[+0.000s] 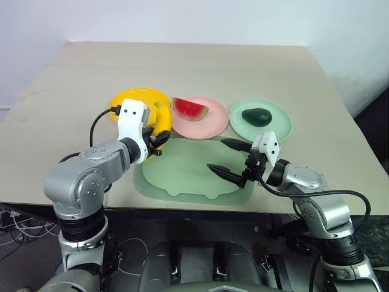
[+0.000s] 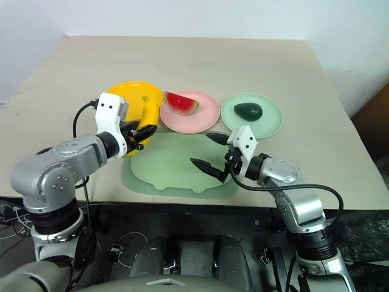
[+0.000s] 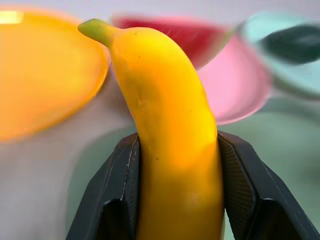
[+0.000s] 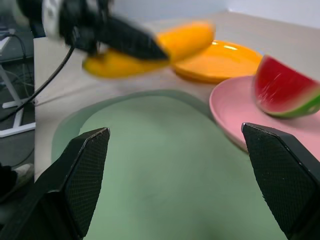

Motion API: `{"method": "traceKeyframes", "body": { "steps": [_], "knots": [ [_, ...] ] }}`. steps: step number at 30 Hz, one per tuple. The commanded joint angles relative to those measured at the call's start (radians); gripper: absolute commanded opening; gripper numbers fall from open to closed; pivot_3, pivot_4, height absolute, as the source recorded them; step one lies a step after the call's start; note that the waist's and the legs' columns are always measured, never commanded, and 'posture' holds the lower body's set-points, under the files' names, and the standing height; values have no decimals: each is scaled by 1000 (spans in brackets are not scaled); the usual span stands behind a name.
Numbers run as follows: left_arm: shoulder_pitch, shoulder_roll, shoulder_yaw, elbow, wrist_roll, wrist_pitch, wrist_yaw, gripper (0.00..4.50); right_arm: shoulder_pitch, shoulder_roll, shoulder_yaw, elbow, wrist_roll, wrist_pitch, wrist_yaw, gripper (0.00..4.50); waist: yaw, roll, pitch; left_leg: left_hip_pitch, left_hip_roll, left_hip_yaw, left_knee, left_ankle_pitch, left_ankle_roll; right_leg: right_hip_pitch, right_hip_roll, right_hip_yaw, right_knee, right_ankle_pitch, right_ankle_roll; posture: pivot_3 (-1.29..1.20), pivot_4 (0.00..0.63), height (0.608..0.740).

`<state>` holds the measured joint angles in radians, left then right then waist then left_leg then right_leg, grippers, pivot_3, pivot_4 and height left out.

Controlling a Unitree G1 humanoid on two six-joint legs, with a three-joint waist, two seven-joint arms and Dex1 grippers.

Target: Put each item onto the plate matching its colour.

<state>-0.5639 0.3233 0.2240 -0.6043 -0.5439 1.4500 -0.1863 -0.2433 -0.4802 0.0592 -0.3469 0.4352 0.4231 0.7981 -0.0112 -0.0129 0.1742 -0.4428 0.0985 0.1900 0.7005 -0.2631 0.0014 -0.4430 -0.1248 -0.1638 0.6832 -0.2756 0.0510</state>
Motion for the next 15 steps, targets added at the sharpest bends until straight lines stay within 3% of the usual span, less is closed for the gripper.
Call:
{"method": "traceKeyframes", "body": {
  "steps": [1,7,15],
  "knots": [
    [-8,44,22,-7,-5,-23,-29,1820,-6,6,-2,8,-3,-49,15,4500,0,0,0,0,0,0,0,0,0,0,0,0,0,0,0,0,150,695],
    [-33,68,16,106,76,-171,9,1820,5,5,4,34,-13,-86,31,4500,1,0,0,0,0,0,0,0,0,0,0,0,0,0,0,0,150,695],
    [-107,12,-47,391,225,-418,101,1820,-9,11,8,51,-20,-93,34,4500,3,0,0,0,-1,0,0,0,0,0,0,0,0,0,0,0,150,695]
  ]
}}
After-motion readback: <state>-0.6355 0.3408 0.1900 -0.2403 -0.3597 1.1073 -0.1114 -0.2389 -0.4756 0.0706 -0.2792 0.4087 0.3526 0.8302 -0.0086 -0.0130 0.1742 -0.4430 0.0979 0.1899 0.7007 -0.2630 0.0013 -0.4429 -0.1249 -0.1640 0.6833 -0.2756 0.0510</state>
